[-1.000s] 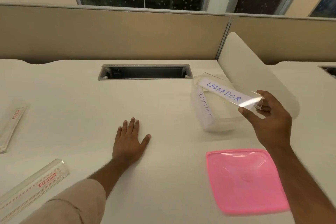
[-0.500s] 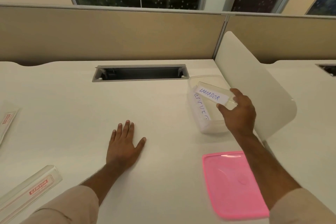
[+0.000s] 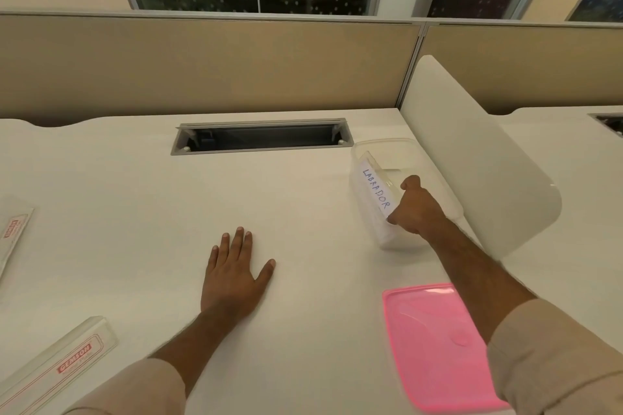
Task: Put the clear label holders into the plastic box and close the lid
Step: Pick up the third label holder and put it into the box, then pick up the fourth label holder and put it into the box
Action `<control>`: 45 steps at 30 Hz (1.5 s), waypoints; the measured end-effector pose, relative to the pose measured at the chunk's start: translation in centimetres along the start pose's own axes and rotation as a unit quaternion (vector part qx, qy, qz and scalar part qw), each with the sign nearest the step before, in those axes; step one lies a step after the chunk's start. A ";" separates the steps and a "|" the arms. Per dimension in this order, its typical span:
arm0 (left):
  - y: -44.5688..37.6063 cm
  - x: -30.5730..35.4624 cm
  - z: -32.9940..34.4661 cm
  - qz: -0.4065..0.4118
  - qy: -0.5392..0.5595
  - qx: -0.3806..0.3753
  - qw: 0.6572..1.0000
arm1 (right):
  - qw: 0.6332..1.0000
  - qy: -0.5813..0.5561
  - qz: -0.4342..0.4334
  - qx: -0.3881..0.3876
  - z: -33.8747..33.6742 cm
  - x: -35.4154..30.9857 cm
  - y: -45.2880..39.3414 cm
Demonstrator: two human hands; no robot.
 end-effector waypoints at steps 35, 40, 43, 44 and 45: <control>4.1 -16.6 -14.7 -0.076 0.106 -0.012 0.991 | 0.933 -0.163 -0.300 0.115 12.6 -21.5 11.6; 6.3 -23.3 -16.1 -0.127 0.074 -0.046 0.988 | 0.930 -0.157 -0.331 0.017 16.9 -26.0 13.1; 7.9 -26.4 -16.1 -0.153 0.060 -0.056 0.985 | 0.923 -0.142 -0.354 -0.043 19.2 -28.2 14.1; 8.3 -27.1 -16.1 -0.159 0.062 -0.054 0.984 | 0.920 -0.136 -0.362 -0.059 19.8 -28.8 14.5; 8.8 -27.8 -16.1 -0.165 0.064 -0.052 0.983 | 0.917 -0.129 -0.369 -0.074 20.4 -29.3 14.8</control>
Point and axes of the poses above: each hand's wrist, its own y-axis away from the middle knuckle, its own z-axis out of the palm, x = y × z, the point moved 3 cm from there along -y, towards the middle knuckle, and after that the axes turned 13 degrees about -z, right-handed, at the moved point
